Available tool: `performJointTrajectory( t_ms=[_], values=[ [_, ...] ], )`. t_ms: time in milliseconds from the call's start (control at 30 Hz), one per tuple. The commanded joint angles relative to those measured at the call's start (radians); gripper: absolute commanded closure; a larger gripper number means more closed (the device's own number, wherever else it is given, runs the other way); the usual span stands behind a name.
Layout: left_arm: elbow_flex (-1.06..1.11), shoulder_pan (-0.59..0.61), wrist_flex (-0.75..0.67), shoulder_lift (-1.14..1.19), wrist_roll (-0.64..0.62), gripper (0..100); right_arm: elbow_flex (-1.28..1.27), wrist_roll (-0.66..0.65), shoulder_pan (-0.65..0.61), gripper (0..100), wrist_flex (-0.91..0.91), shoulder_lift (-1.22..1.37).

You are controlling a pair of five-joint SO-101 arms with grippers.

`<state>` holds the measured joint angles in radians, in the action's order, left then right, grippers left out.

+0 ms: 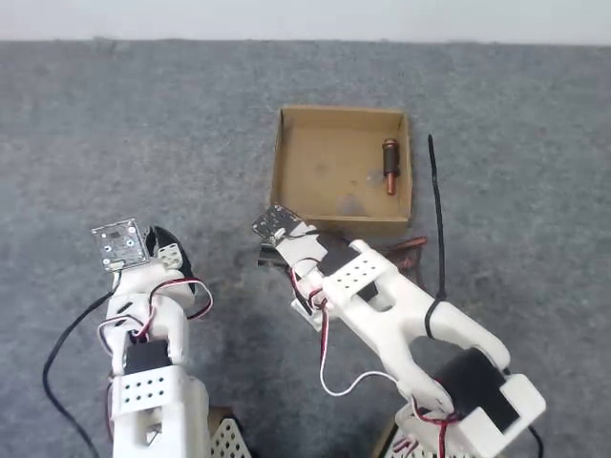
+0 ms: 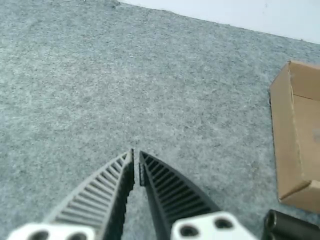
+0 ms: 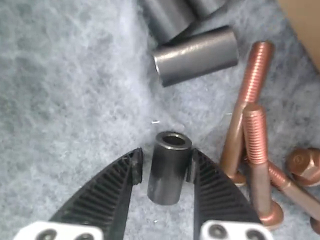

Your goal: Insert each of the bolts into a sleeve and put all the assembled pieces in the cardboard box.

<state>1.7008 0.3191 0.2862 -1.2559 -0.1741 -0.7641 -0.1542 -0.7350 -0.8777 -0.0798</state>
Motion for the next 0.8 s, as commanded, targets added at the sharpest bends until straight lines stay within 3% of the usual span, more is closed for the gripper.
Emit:
performJointTrajectory(
  t_ms=[0,100,267,600,767],
  values=[
    [-0.012,-0.003,-0.014,-0.017,0.008,98,-0.003,-0.018,-0.007,86.8,0.018,-0.048],
    [-0.012,-0.003,-0.012,-0.017,0.008,98,-0.011,-0.018,-0.005,87.2,0.018,-0.048],
    [-0.012,-0.003,-0.012,-0.017,0.008,98,-0.012,-0.020,-0.005,99.6,0.018,-0.048],
    [-0.012,-0.002,-0.012,-0.017,0.008,98,-0.020,-0.066,-0.005,88.9,0.007,-0.059],
    [-0.012,-0.002,-0.012,-0.017,0.008,98,0.028,-0.066,-0.007,84.4,-0.122,-0.096]
  ],
)
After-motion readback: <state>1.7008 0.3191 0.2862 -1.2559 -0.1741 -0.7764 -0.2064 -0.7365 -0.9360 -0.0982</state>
